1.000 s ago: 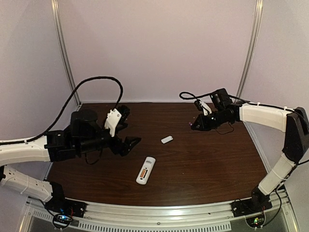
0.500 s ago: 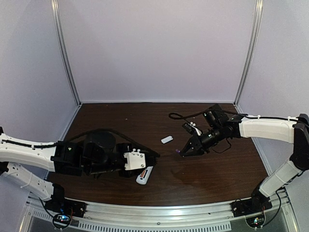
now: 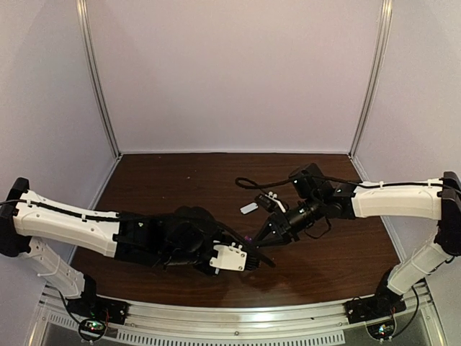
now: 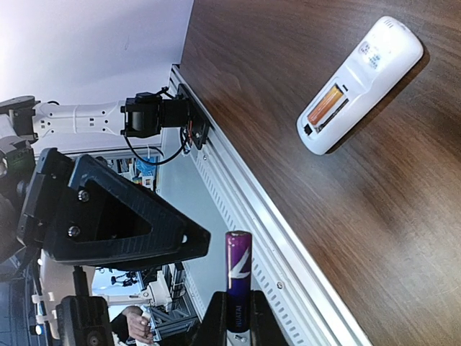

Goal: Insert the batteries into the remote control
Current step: Pass from the right arm to the left

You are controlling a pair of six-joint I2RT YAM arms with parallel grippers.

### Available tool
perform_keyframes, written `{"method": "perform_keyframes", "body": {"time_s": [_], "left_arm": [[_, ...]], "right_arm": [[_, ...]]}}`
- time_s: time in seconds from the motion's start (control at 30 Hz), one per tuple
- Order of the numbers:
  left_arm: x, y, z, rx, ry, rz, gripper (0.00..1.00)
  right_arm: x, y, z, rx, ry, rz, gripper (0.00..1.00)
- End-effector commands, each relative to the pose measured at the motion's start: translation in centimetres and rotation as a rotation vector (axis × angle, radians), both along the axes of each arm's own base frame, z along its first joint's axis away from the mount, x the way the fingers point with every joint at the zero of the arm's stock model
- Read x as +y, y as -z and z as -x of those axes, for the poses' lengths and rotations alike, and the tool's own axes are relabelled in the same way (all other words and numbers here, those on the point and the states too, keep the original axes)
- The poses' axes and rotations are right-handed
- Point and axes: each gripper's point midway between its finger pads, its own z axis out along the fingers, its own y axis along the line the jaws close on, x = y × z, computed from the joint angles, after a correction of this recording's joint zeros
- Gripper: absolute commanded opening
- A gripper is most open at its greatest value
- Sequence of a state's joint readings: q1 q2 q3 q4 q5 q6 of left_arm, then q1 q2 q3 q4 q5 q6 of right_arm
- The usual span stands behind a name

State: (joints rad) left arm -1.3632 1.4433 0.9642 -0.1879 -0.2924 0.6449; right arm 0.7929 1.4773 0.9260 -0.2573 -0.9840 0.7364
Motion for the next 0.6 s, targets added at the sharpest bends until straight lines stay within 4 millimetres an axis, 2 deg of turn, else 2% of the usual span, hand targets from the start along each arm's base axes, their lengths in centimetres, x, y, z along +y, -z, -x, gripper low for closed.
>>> {"method": "perform_keyframes", "body": {"time_s": [0.0,0.57], "left_arm": [[-0.7,-0.6,-0.1,-0.016,0.006,-0.006,0.32],[-1.6,-0.2,-0.6,-0.041,0.007,-0.020,0.31]], "right_arm": [[0.9,-0.4,1.0,0.020,-0.016,-0.027,0.00],[1.9,0.1,2.6,0.028,-0.070,-0.015,0.00]]}}
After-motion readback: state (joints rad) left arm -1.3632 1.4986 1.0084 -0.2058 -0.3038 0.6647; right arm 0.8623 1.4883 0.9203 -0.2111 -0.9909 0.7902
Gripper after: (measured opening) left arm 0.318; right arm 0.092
